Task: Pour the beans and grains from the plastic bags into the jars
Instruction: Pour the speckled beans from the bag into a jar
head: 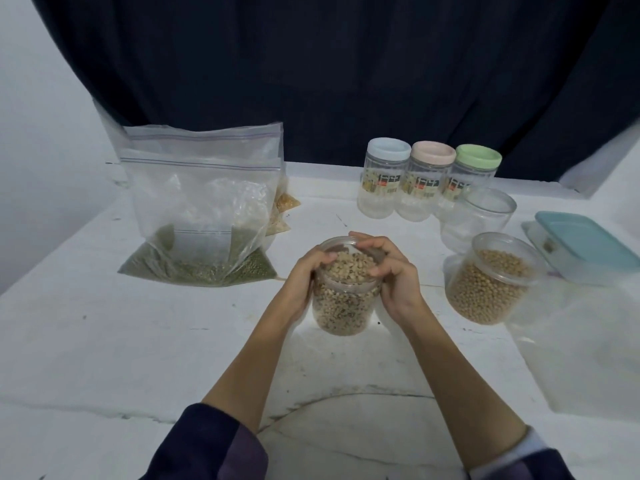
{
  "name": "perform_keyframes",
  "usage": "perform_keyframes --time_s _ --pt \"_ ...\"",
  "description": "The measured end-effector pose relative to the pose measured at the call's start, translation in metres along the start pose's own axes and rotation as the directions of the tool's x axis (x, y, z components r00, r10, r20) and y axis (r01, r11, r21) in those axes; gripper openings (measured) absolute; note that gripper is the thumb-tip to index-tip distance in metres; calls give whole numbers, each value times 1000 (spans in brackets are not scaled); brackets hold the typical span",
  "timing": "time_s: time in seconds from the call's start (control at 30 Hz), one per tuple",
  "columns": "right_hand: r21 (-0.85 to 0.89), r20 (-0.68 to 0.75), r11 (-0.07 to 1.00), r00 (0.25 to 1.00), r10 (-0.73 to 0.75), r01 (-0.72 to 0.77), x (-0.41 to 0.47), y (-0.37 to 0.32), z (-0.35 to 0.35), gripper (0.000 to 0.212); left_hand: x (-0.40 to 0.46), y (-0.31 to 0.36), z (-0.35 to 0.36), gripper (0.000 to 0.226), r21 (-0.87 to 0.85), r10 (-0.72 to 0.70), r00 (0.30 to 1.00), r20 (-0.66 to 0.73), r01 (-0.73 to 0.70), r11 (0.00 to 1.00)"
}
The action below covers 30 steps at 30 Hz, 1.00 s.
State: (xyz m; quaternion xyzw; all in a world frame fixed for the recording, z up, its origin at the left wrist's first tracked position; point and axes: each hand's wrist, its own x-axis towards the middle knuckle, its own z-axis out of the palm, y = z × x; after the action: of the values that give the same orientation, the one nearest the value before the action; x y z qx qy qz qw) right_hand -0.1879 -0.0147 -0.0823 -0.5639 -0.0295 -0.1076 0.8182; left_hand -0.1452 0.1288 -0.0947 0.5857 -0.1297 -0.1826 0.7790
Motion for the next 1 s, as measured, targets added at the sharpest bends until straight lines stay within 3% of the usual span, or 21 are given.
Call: perform_keyframes --time_s 0.3,0.47,0.53,0.63,0.73,0.77,0.83,0.9,0.97,1.0 --pt "101 68 994 997 22 -29 5 4 -9 42 -4 -6 3 35 -21 129 992 5 -129 991" --pt "154 74 987 996 41 -52 3 4 -8 53 -2 -12 14 49 -38 169 973 -156 -177 983" --pt "259 19 963 997 69 -72 2 3 -9 58 -1 -16 21 57 -64 143 959 -245 -164 984" --pt "408 -225 912 963 147 -44 3 -1 -10 26 3 -16 25 65 -101 71 940 -335 -111 989" --pt "191 -348 981 937 31 39 10 -8 -14 22 2 -15 26 65 -81 51 945 -323 -81 993" --pt "54 -284 997 958 -42 60 12 -13 -16 19 2 -15 25 63 -71 48 944 -326 -75 995" --pt "-305 61 948 995 -78 93 15 -26 -21 34 2 -14 24 57 -32 77 944 -322 -92 995" --pt "-650 381 752 903 200 107 17 -42 -19 66 2 -13 25 53 6 124 942 -311 -129 992" --pt "-839 428 513 804 413 183 18 -52 -11 89 1 -12 27 52 11 146 935 -324 -151 989" --pt "-882 399 421 813 424 214 18 -53 -8 96 1 -13 27 51 0 151 931 -331 -160 987"
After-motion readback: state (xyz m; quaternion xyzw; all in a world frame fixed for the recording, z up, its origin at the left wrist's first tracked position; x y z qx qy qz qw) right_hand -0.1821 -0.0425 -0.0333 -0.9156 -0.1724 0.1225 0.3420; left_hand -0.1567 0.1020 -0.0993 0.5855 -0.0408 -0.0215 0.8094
